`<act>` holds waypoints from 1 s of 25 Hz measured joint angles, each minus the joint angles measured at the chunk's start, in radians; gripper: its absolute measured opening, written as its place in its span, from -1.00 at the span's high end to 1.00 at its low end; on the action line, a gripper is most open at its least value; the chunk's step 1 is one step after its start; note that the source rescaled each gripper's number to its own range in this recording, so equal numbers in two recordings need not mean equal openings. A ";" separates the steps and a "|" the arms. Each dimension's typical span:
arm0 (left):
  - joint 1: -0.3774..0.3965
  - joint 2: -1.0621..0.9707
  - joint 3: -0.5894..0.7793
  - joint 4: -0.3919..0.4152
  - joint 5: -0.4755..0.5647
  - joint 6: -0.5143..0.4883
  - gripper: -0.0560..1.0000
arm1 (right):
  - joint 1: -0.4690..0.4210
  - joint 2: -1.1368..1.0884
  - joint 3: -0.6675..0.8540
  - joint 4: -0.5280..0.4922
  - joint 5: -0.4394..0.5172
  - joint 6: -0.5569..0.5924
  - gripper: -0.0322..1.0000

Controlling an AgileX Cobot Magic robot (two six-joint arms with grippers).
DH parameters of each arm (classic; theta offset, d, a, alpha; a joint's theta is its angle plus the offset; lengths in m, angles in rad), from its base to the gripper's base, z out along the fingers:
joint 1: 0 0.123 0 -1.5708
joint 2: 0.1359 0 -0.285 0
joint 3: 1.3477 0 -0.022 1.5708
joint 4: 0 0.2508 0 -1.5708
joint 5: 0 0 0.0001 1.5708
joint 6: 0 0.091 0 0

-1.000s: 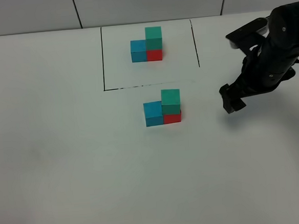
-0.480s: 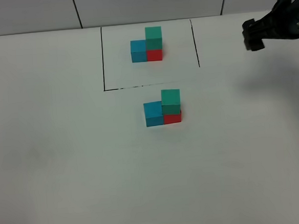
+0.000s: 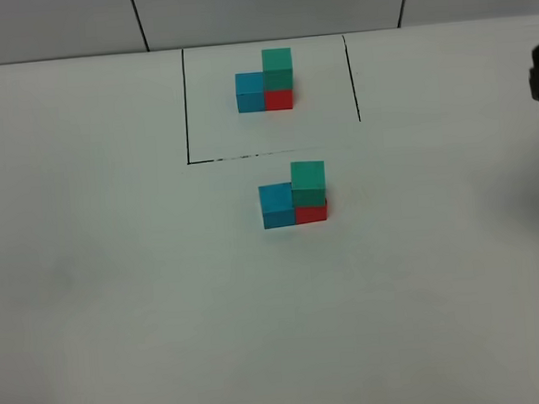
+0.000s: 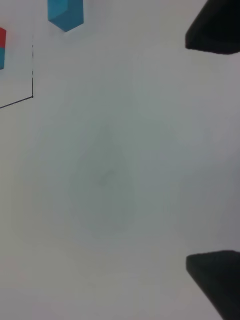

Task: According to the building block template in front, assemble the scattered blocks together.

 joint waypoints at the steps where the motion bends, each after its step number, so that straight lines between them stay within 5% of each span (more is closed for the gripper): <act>1: 0.000 0.000 0.000 0.000 0.000 0.000 -0.55 | 0.000 -0.053 0.045 -0.002 0.002 0.013 -1.00; 8: 0.000 0.000 0.000 0.000 0.000 0.000 -0.55 | 0.000 -0.519 0.338 -0.024 0.119 0.058 -1.00; 14: 0.000 0.000 0.000 0.000 0.000 0.000 -0.55 | 0.000 -0.869 0.462 -0.005 0.327 0.067 -1.00; 25: 0.000 0.000 0.000 0.000 0.000 0.000 -0.55 | 0.000 -1.195 0.499 0.083 0.313 -0.072 -0.99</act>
